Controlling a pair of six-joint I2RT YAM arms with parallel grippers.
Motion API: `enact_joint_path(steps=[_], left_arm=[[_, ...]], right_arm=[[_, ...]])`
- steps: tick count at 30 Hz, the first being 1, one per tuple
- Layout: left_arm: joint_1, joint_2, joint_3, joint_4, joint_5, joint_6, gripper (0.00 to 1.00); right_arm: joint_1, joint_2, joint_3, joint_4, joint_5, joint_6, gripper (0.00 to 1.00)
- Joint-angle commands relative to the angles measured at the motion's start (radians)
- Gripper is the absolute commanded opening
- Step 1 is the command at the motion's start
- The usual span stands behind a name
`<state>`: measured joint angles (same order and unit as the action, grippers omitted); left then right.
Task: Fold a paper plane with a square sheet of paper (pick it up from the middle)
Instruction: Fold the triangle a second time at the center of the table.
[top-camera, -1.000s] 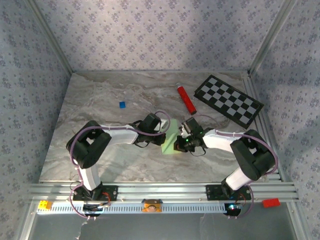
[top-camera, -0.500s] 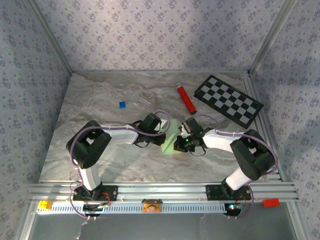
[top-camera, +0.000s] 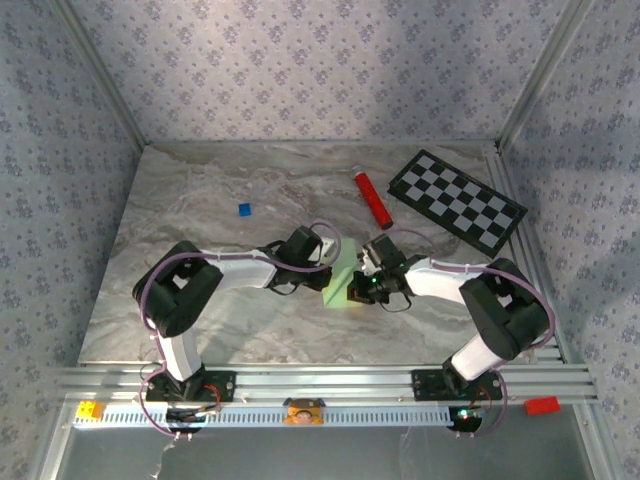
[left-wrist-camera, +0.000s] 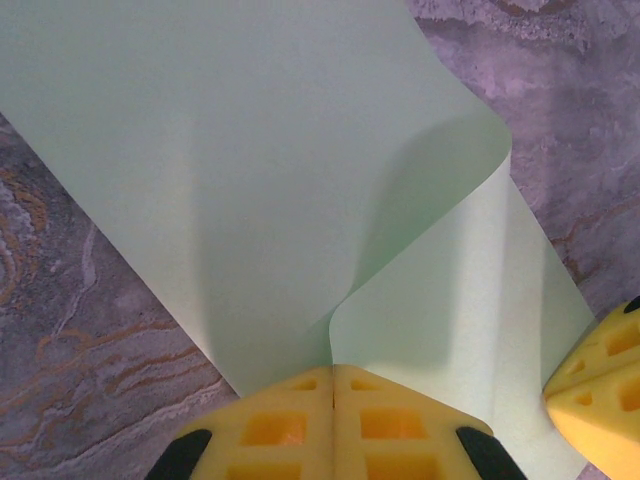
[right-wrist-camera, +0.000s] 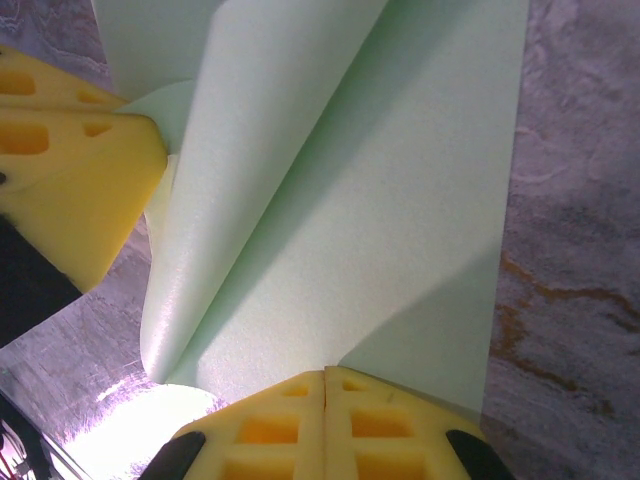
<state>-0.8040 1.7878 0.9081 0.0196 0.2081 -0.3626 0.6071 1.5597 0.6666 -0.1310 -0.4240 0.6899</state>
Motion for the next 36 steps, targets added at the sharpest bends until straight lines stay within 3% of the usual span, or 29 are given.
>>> enact_joint_path(steps=[1, 9, 16, 25, 36], left_arm=[[0.003, 0.01, 0.012, -0.015, -0.03, 0.019, 0.03], [0.003, 0.033, 0.014, -0.029, -0.021, 0.014, 0.01], [0.003, 0.04, 0.011, -0.028, -0.001, 0.01, 0.01], [0.003, 0.045, 0.002, -0.02, 0.014, -0.013, 0.0], [0.003, 0.041, -0.005, -0.023, 0.009, -0.01, 0.0]], right_arm=[[-0.003, 0.036, -0.011, -0.083, 0.041, -0.021, 0.04], [-0.008, 0.01, -0.01, -0.066, 0.034, -0.014, 0.07], [-0.017, -0.061, -0.012, 0.069, -0.006, 0.066, 0.11], [-0.004, -0.008, -0.081, 0.406, -0.044, 0.284, 0.0], [0.013, 0.044, -0.088, 0.5, -0.062, 0.33, 0.0]])
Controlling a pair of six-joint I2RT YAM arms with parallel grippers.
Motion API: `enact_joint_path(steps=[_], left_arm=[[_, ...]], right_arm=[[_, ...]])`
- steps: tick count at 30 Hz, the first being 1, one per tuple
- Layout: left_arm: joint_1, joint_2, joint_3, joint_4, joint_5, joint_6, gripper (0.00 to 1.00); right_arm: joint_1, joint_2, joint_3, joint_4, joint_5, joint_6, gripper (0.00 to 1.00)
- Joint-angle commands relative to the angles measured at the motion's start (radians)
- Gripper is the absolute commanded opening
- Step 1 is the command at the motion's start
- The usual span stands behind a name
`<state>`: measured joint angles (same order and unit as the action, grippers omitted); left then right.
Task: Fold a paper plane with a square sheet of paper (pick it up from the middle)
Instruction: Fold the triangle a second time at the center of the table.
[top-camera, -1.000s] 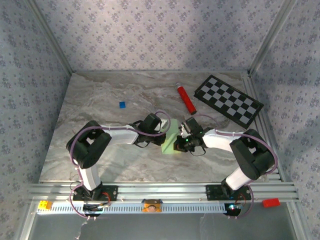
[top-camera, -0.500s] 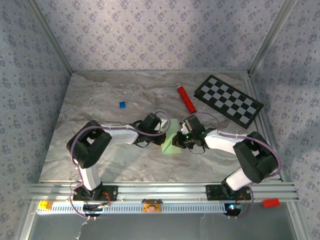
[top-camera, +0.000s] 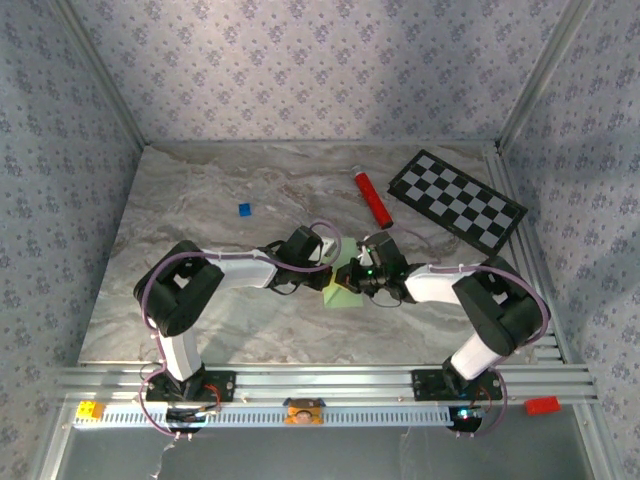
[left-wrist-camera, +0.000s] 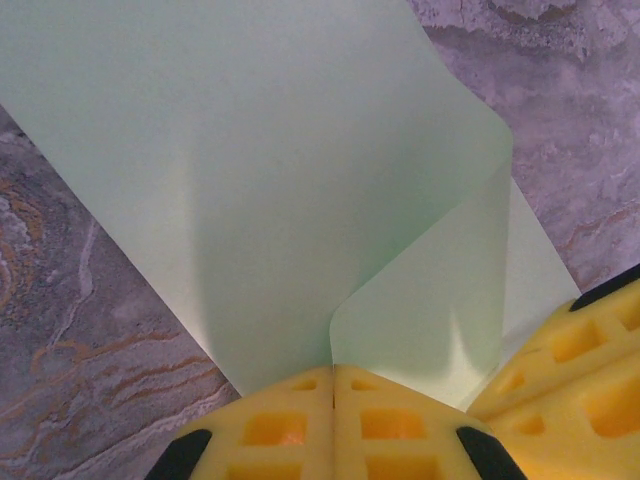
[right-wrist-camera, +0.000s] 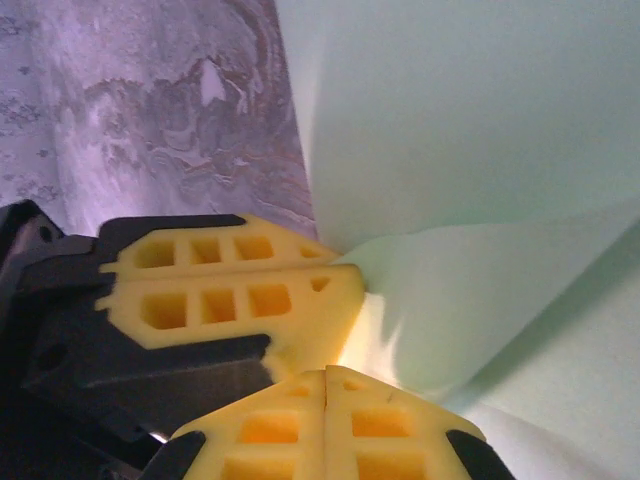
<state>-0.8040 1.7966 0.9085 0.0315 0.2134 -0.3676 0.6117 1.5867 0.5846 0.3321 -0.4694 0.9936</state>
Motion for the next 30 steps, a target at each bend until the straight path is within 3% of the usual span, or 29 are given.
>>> enact_joint_path(steps=[1, 21, 30], left_arm=[[0.003, 0.032, -0.005, -0.035, 0.004, -0.005, 0.0], [0.006, 0.047, 0.008, -0.061, 0.008, 0.018, 0.0], [0.007, 0.046, 0.009, -0.064, 0.006, 0.019, 0.0]], right_arm=[[0.01, 0.022, -0.004, 0.035, -0.018, 0.024, 0.0], [0.002, 0.097, -0.07, 0.136, -0.016, 0.034, 0.0], [-0.047, 0.028, 0.005, -0.011, 0.0, -0.03, 0.0]])
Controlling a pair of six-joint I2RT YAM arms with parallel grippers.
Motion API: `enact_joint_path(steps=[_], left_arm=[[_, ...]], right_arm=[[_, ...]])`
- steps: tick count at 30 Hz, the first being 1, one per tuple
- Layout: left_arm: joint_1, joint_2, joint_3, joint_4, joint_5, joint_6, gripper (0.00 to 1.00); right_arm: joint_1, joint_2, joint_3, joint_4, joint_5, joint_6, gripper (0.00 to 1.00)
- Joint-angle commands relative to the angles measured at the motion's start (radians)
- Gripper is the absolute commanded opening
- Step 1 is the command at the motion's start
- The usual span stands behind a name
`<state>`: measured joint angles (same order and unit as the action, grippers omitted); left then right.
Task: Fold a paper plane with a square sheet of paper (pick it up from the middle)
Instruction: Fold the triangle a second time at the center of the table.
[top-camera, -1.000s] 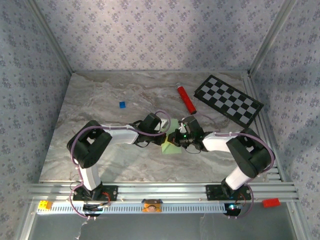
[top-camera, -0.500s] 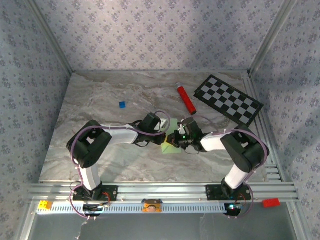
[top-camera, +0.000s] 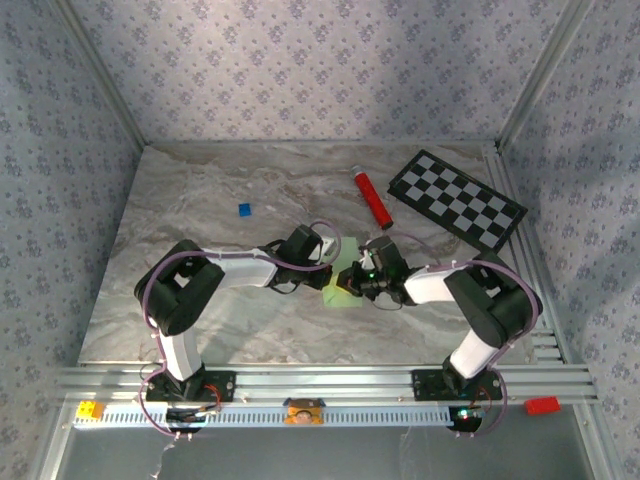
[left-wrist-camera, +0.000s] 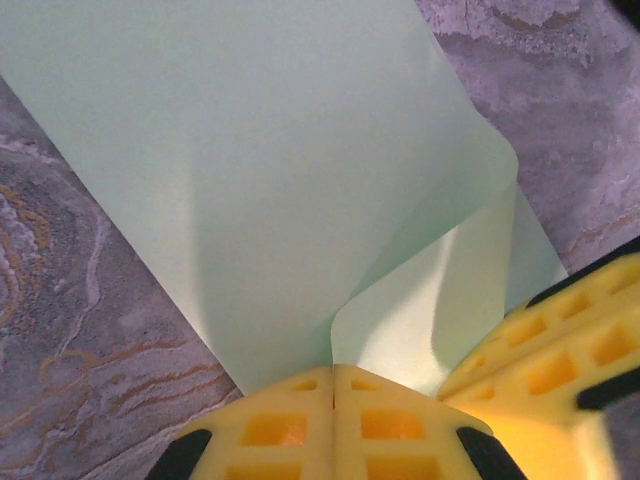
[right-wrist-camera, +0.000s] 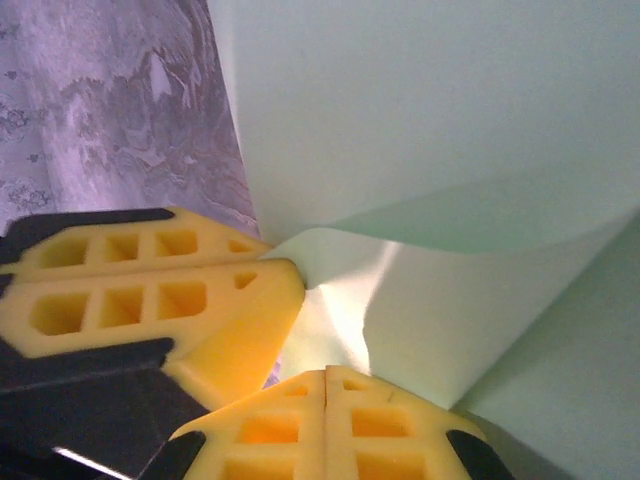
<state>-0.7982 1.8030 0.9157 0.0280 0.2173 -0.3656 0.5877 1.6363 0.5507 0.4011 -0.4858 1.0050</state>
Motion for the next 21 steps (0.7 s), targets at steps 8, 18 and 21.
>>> enact_joint_path(steps=[8, 18, 21], left_arm=[[0.001, 0.035, -0.005, -0.062, 0.002, 0.018, 0.0], [0.003, 0.035, -0.003, -0.079, -0.019, 0.022, 0.0], [0.003, 0.033, -0.009, -0.077, -0.018, 0.022, 0.0]], right_arm=[[-0.045, 0.043, 0.015, -0.088, 0.064, -0.019, 0.0], [-0.059, -0.034, 0.114, -0.188, 0.042, -0.035, 0.0], [-0.077, -0.028, 0.13, -0.201, 0.043, -0.045, 0.0]])
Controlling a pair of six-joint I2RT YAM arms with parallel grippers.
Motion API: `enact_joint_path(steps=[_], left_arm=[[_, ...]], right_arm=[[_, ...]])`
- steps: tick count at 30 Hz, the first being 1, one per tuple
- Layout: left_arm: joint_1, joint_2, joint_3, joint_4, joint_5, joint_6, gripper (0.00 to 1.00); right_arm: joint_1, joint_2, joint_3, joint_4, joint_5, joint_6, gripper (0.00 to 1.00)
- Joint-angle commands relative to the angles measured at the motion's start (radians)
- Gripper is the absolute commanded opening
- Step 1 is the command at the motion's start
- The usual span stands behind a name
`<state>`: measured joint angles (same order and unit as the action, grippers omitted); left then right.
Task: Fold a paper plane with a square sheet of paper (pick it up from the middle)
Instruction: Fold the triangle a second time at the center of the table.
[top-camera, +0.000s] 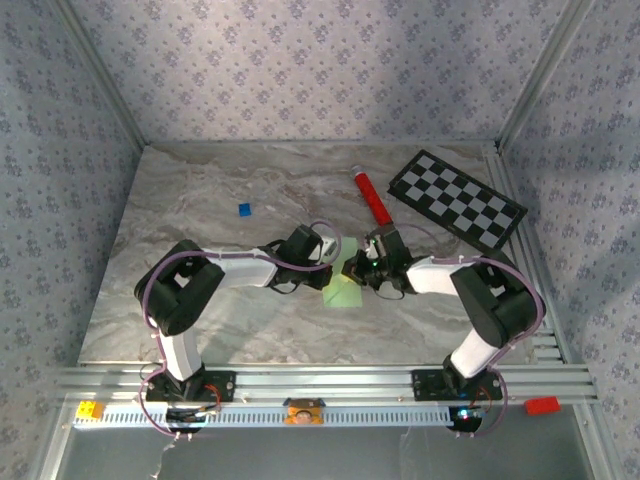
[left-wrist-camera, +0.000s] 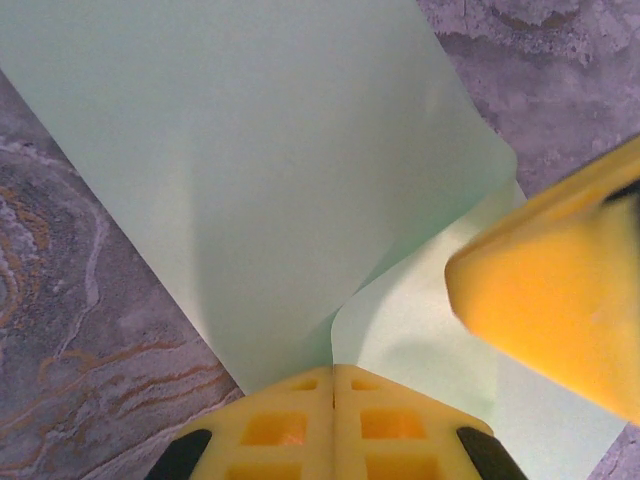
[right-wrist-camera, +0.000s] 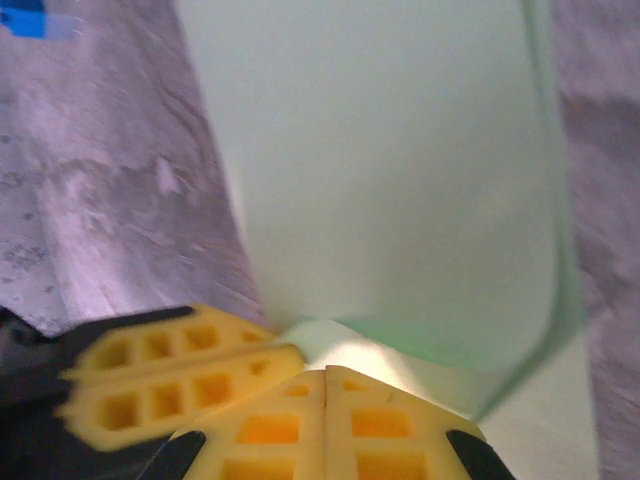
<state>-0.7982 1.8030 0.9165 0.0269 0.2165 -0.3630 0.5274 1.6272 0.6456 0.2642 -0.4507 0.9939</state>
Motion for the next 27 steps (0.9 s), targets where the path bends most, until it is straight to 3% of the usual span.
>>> enact_joint_path(steps=[1, 14, 22, 27], left_arm=[[0.004, 0.033, -0.009, -0.074, -0.017, 0.019, 0.0], [0.005, 0.03, -0.013, -0.081, -0.019, 0.021, 0.0], [0.007, 0.026, -0.011, -0.082, -0.019, 0.023, 0.0], [0.006, 0.025, -0.01, -0.082, -0.016, 0.022, 0.0]], right_arm=[[-0.024, -0.01, 0.034, -0.067, 0.006, -0.034, 0.0], [-0.078, 0.06, -0.079, -0.017, 0.031, -0.011, 0.0], [-0.093, -0.028, -0.043, -0.018, -0.01, -0.037, 0.0], [-0.092, 0.011, -0.024, 0.042, -0.101, -0.049, 0.0]])
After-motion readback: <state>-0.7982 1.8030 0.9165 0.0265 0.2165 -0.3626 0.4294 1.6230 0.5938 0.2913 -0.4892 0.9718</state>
